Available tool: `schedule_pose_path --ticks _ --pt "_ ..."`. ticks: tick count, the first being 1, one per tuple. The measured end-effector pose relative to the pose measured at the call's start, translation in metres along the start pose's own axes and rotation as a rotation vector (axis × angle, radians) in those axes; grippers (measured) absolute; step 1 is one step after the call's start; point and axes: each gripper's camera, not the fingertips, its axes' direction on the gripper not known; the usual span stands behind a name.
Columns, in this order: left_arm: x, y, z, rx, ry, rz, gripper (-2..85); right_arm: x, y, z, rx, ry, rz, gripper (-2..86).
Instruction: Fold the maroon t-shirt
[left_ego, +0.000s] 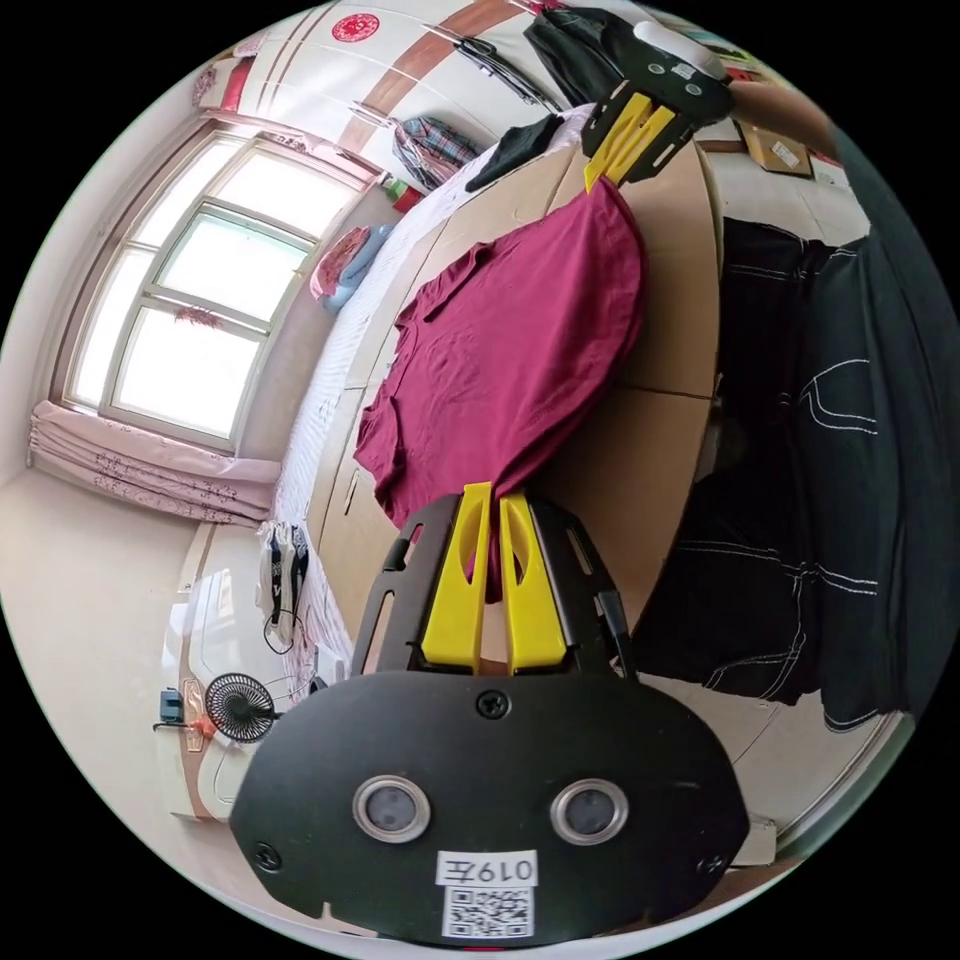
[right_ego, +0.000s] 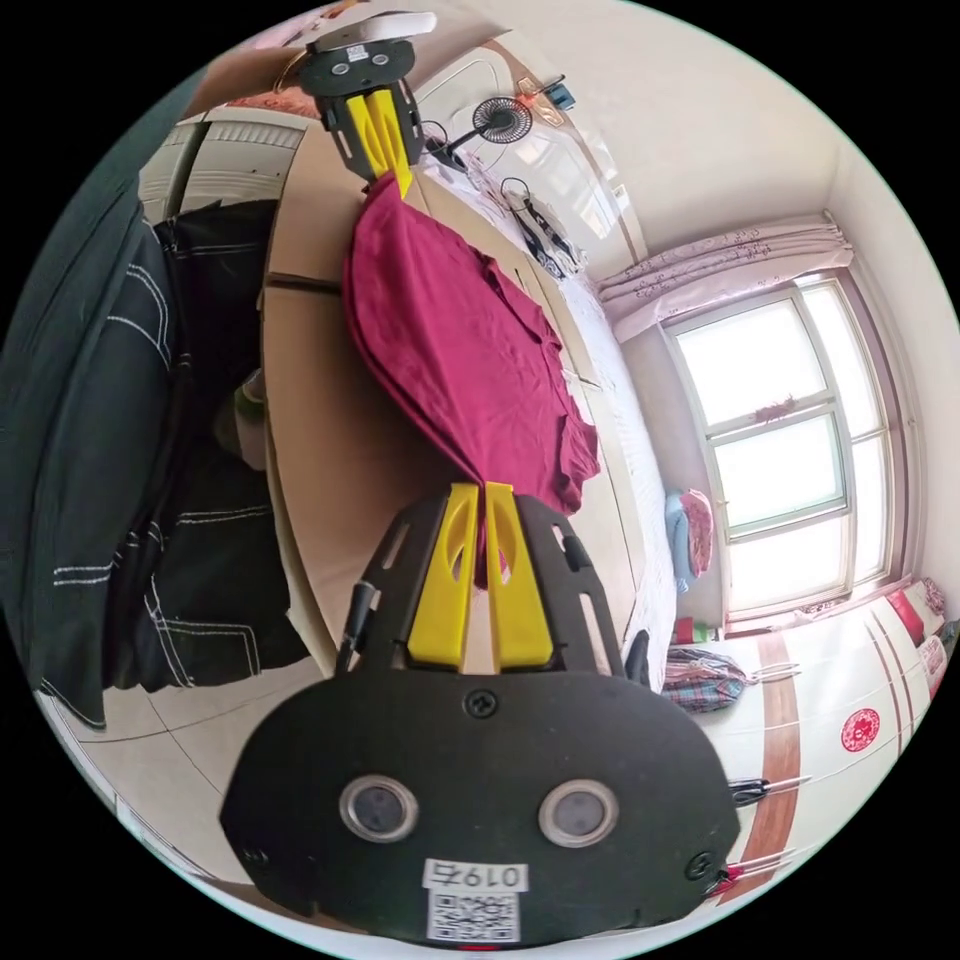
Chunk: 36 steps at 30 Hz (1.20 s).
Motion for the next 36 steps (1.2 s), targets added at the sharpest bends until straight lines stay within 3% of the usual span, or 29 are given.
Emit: schedule_pose_path --ticks 10,19,28,36 --pt "-0.004 0.003 0.028 -0.003 0.094 0.085 0.4 0.082 -0.012 -0.073 0.014 -0.186 -0.009 -0.9" --pt "-0.025 0.005 0.080 0.047 0.397 0.188 0.5 0.181 -0.031 -0.127 0.019 -0.518 -0.076 -0.9" --pt "-0.127 -0.044 0.255 0.079 0.379 0.299 0.6 0.348 -0.075 -0.062 0.057 -0.342 -0.099 -0.9" --pt "-0.259 -0.131 0.526 0.040 0.834 0.256 0.8 0.492 -0.125 0.090 -0.102 -0.577 -0.119 -0.9"
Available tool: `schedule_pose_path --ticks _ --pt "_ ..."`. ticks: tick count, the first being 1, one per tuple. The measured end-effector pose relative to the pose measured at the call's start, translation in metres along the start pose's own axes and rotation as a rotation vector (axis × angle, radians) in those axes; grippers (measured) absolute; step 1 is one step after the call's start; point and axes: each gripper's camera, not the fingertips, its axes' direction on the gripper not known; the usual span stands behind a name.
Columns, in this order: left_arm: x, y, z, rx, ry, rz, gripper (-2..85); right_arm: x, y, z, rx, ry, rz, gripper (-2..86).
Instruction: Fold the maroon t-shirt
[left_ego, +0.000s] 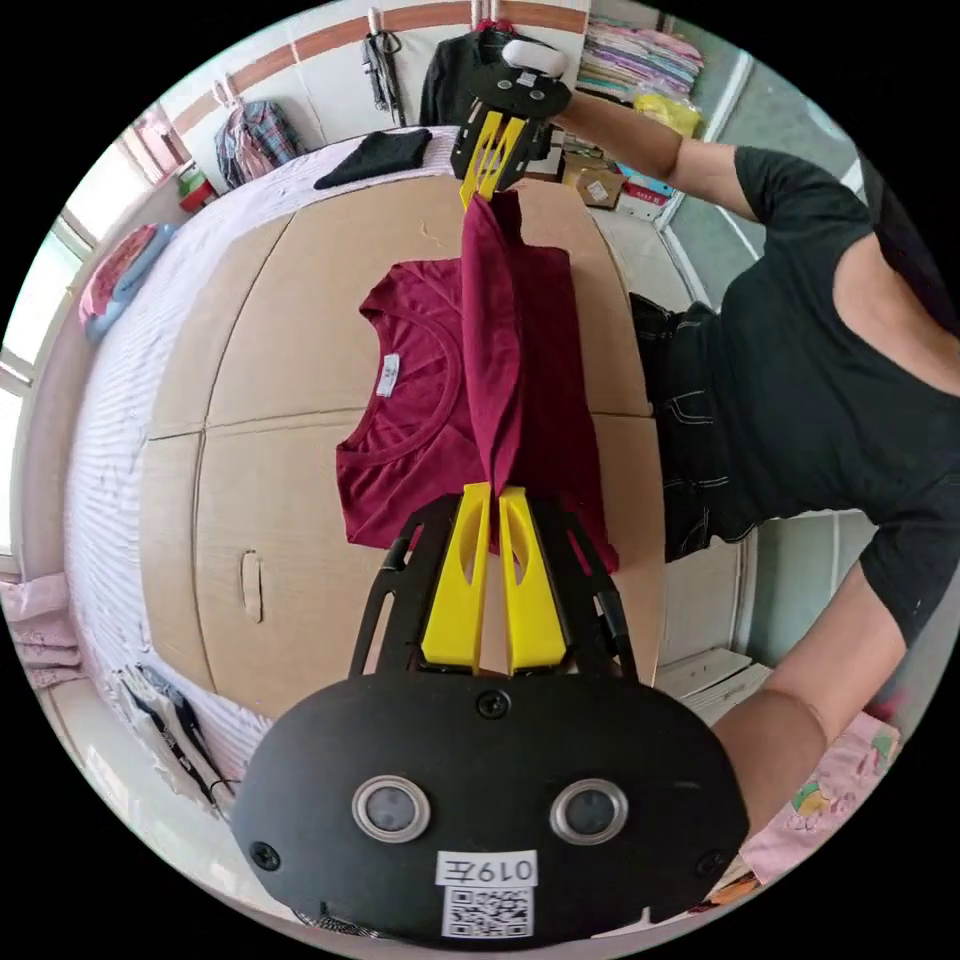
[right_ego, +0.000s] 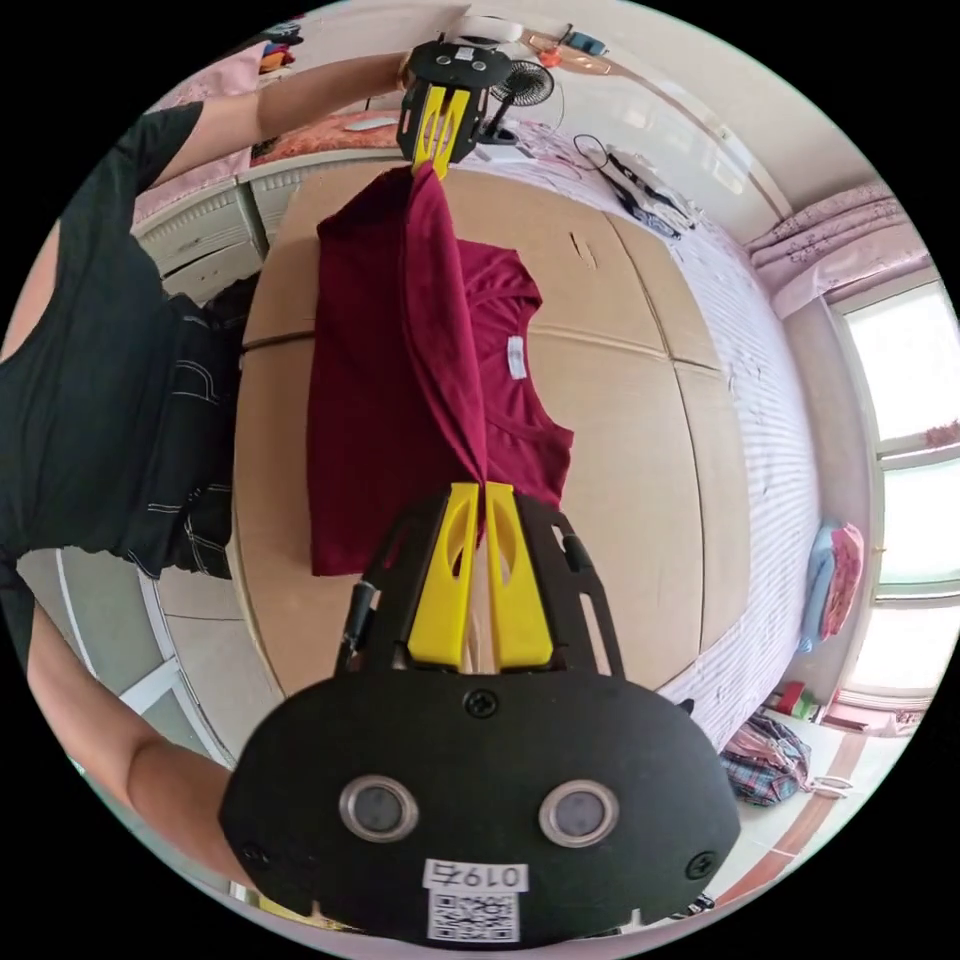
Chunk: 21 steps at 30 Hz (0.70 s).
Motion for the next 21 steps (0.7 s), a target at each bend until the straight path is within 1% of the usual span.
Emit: schedule_pose_path --ticks 1,3,6,9,14,21 --pt "-0.018 -0.001 0.010 -0.002 0.026 -0.005 0.9 0.024 -0.004 0.008 -0.014 -0.039 0.011 -0.9" --pt "-0.083 -0.006 0.052 -0.040 0.074 -0.049 0.9 0.058 -0.007 0.019 -0.023 -0.091 0.038 -0.9" --pt "-0.140 -0.012 0.106 -0.106 0.130 -0.069 0.8 0.106 -0.012 0.029 -0.012 -0.158 0.083 -0.9" --pt "-0.181 -0.014 0.149 -0.150 0.194 -0.063 0.8 0.142 -0.016 0.031 0.021 -0.195 0.121 -0.9" --pt "-0.234 -0.012 0.194 -0.139 0.269 -0.078 0.7 0.196 -0.023 0.040 0.016 -0.260 0.176 -0.8" --pt "-0.289 -0.012 0.260 -0.183 0.246 -0.158 0.8 0.237 -0.033 0.047 -0.040 -0.238 0.242 -0.7"
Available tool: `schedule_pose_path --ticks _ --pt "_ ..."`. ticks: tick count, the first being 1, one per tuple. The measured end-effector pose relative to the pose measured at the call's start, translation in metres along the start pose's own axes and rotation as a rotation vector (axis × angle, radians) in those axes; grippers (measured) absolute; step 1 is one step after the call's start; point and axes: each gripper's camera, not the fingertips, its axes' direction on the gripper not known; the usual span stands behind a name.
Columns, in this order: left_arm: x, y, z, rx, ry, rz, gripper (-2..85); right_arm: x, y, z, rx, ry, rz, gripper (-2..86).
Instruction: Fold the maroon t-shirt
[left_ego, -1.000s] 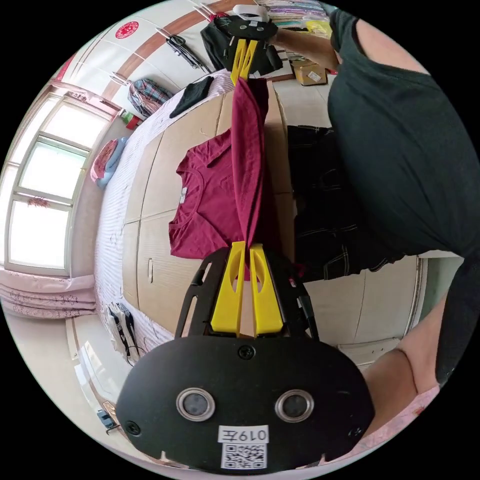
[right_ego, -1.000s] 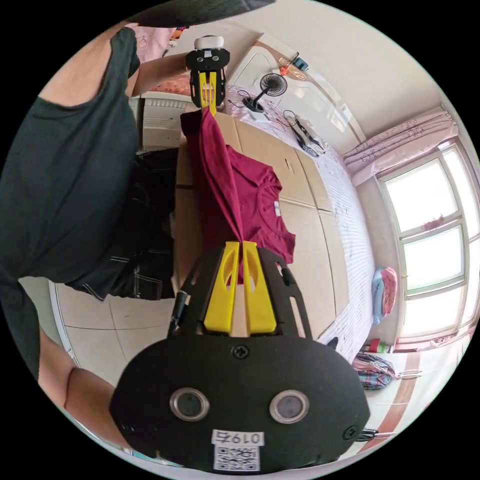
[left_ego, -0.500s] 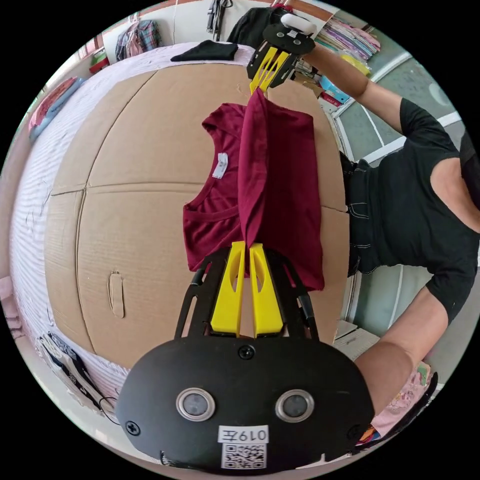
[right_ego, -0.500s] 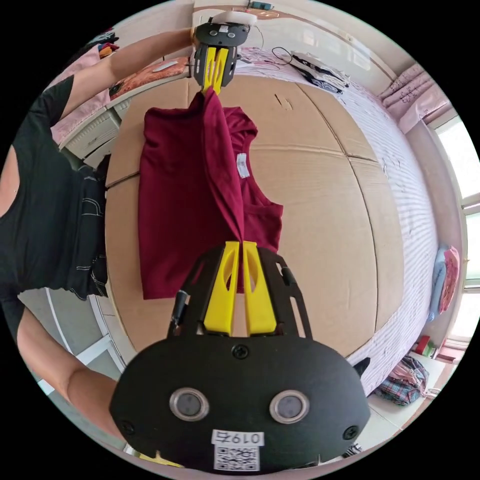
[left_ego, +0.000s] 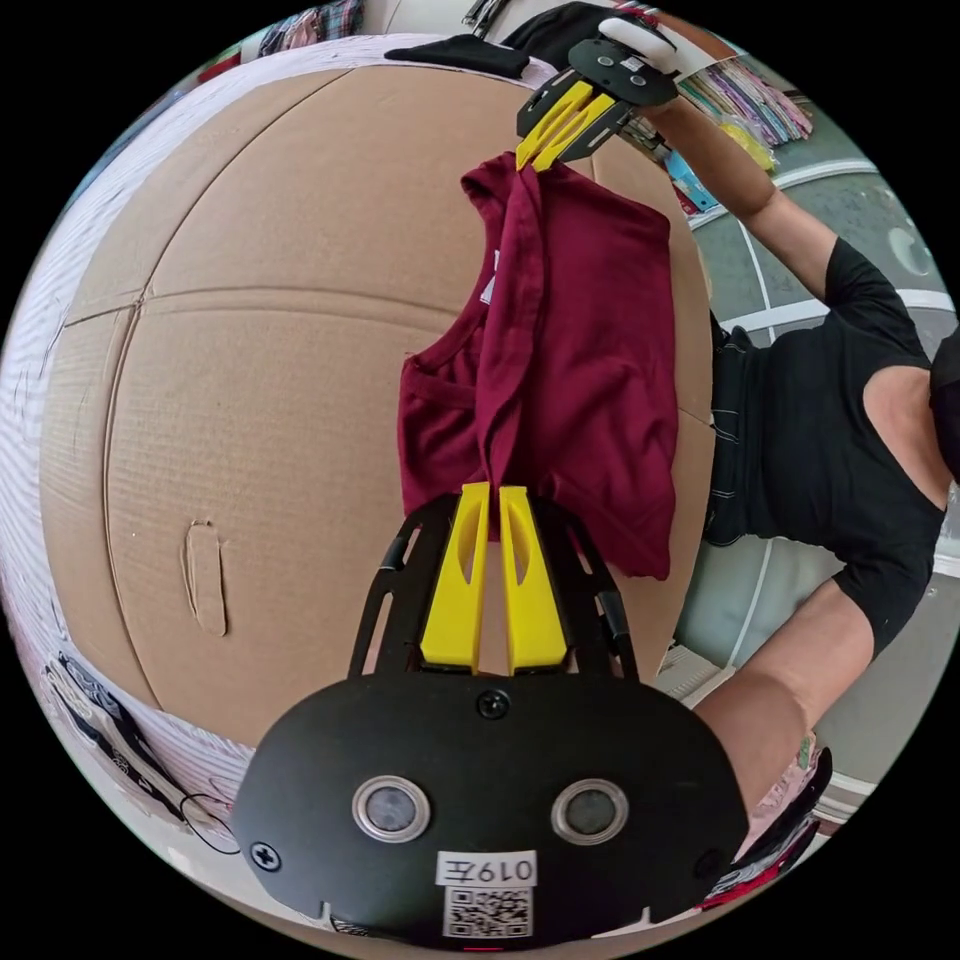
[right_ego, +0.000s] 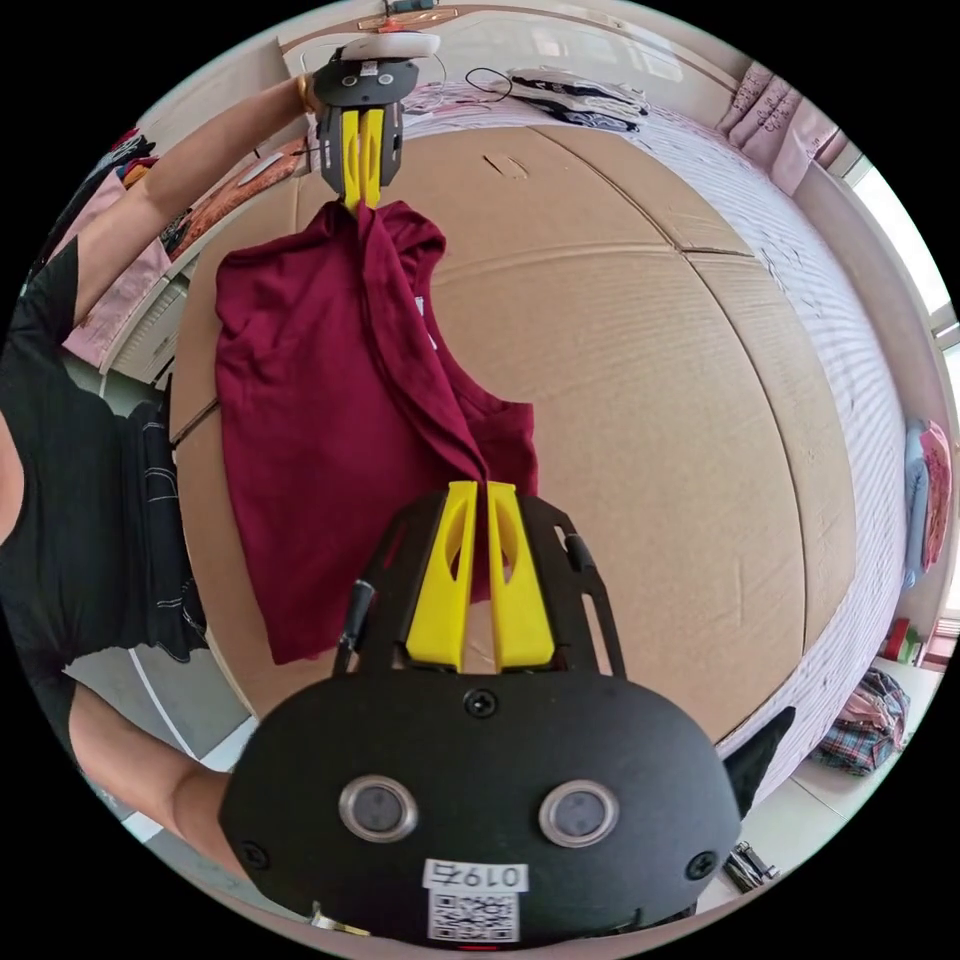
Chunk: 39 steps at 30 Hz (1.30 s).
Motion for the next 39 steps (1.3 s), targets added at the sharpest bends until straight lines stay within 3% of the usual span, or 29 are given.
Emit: schedule_pose_path --ticks 15,23,29,39 --pt "-0.069 -0.005 0.061 0.082 0.061 -0.022 0.9 0.075 0.014 -0.027 0.142 -0.147 0.154 -0.8" --pt "-0.059 0.002 0.064 0.131 0.089 0.029 1.0 0.077 0.021 -0.041 0.187 -0.170 0.141 -0.8" --pt "-0.058 -0.003 0.085 0.095 0.064 -0.061 1.0 0.070 0.009 -0.017 0.131 -0.124 0.168 -0.4" --pt "-0.005 0.027 0.070 0.236 0.007 -0.180 1.1 0.035 0.009 0.007 0.151 -0.025 0.234 6.1"
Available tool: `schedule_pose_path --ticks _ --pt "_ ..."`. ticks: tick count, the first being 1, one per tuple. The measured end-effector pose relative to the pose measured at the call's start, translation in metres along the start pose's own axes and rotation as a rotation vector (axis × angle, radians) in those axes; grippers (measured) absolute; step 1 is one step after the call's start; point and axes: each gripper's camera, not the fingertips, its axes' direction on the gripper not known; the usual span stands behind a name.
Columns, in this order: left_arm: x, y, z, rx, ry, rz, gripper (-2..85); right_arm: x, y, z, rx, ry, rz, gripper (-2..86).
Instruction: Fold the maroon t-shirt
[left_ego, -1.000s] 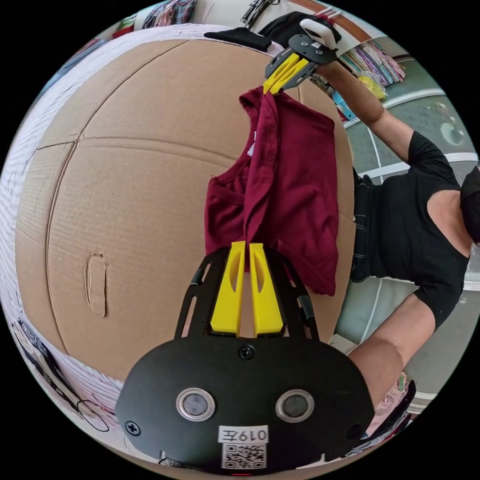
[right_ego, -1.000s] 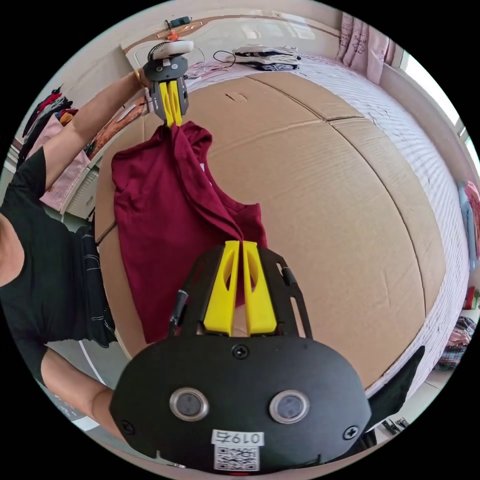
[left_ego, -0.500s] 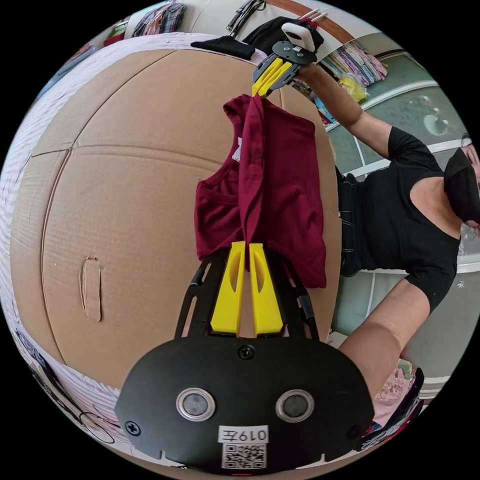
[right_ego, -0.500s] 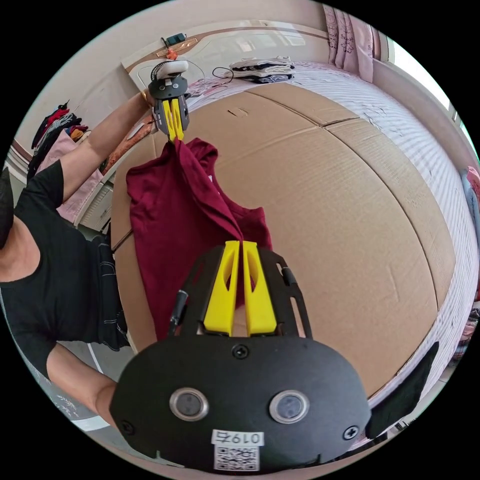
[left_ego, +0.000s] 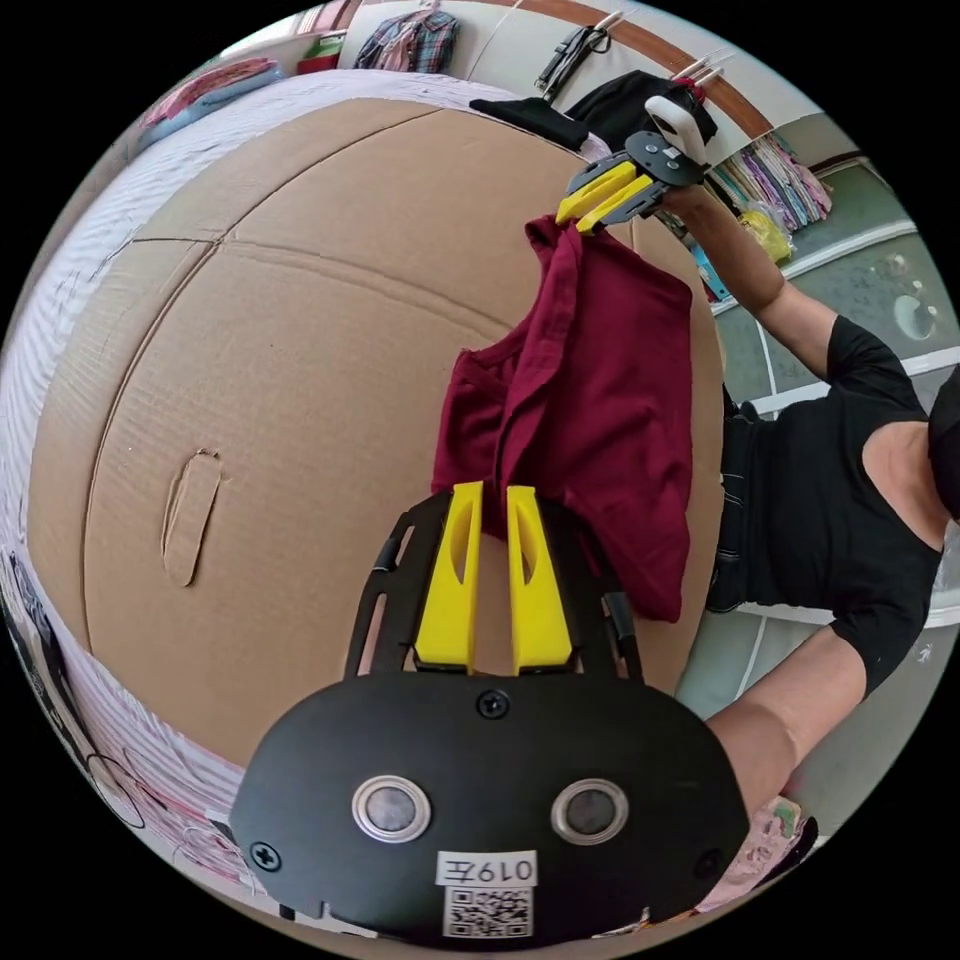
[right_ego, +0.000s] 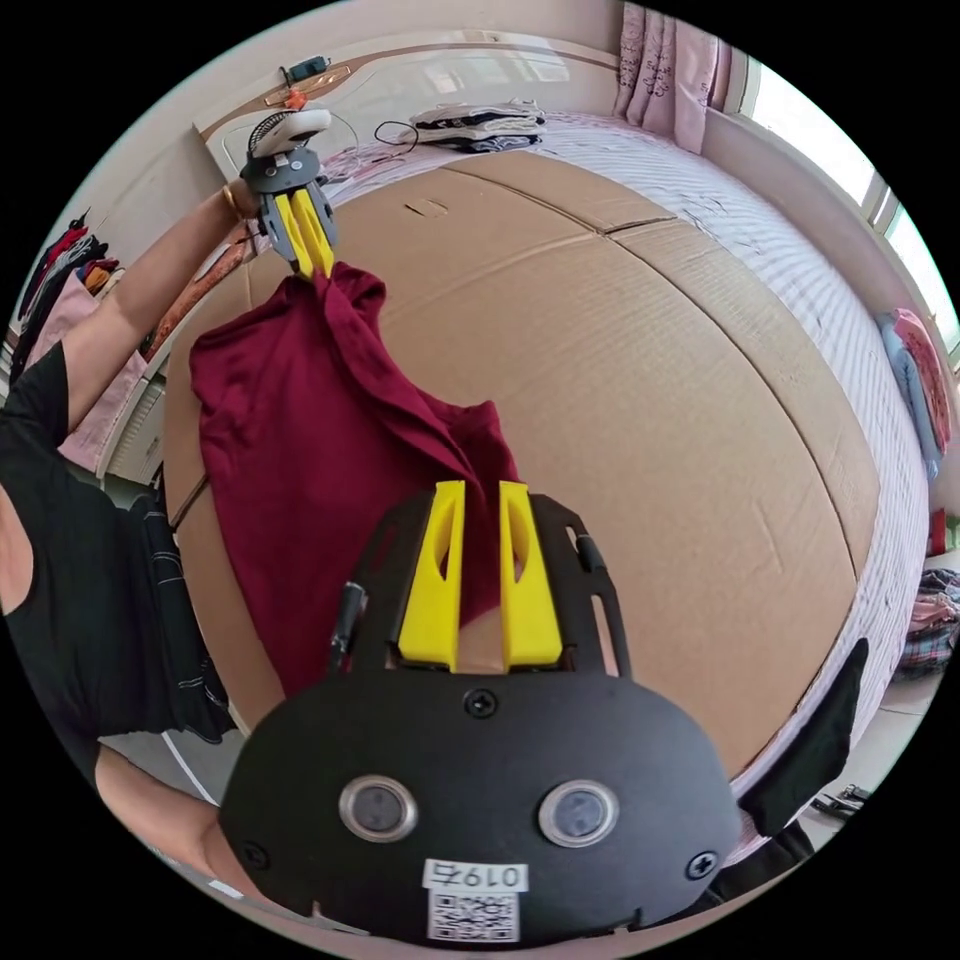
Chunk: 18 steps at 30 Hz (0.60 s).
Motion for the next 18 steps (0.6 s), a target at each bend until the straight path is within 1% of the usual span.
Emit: schedule_pose_path --ticks 5,10,12,13,15,16,17,18 --pt "0.029 0.023 -0.020 0.087 -0.001 -0.077 1.2 -0.019 0.013 0.004 0.075 0.034 0.061 6.2" --pt "0.070 0.042 -0.039 0.144 -0.030 -0.155 1.2 -0.038 0.028 0.020 0.098 0.067 0.152 4.9" --pt "0.094 0.052 -0.053 0.181 -0.109 -0.214 1.2 -0.050 0.035 0.025 0.118 0.094 0.182 4.1" --pt "0.101 0.055 -0.058 0.204 -0.133 -0.235 1.2 -0.062 0.039 0.024 0.161 0.115 0.185 3.5" --pt "0.148 0.064 -0.084 0.339 -0.241 -0.254 1.1 -0.090 0.047 0.017 0.263 0.170 0.151 2.8" --pt "0.166 0.064 -0.089 0.374 -0.277 -0.230 1.1 -0.116 0.051 0.013 0.345 0.215 0.082 2.6" --pt "0.210 0.060 -0.094 0.414 -0.354 -0.137 1.2 -0.145 0.053 0.015 0.404 0.282 0.007 2.9" --pt "0.258 0.052 -0.092 0.424 -0.452 -0.042 1.3 -0.159 0.052 0.018 0.412 0.322 -0.027 3.0"
